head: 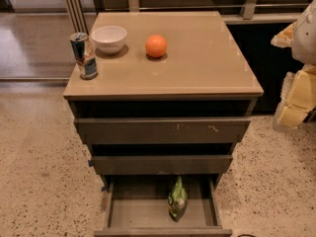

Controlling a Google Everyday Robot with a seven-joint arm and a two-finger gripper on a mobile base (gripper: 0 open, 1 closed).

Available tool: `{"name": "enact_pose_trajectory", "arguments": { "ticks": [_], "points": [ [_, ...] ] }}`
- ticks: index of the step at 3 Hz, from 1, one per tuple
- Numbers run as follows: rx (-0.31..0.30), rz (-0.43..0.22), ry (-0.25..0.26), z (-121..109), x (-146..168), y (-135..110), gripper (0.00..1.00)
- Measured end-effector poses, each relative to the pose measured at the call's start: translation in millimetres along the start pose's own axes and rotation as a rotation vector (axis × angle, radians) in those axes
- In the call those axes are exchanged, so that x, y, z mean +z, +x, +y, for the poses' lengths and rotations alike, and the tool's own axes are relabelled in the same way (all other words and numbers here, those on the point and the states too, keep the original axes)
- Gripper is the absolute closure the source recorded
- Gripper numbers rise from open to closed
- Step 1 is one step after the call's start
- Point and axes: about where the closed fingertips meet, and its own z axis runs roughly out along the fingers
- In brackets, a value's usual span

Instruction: Pick green rice chip bag from bottom drawer and place on counter

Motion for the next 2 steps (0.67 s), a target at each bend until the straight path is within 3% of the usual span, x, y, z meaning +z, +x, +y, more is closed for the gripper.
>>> {"name": "enact_pose_trajectory", "arguments": {
  "ticks": [1,2],
  "points": [
    [0.000,0.000,0.000,0.0,0.0,0.0,0.00],
    [0.001,-0.005,0.007,-0.1,0.8,-0.5,0.14]
  ]
}}
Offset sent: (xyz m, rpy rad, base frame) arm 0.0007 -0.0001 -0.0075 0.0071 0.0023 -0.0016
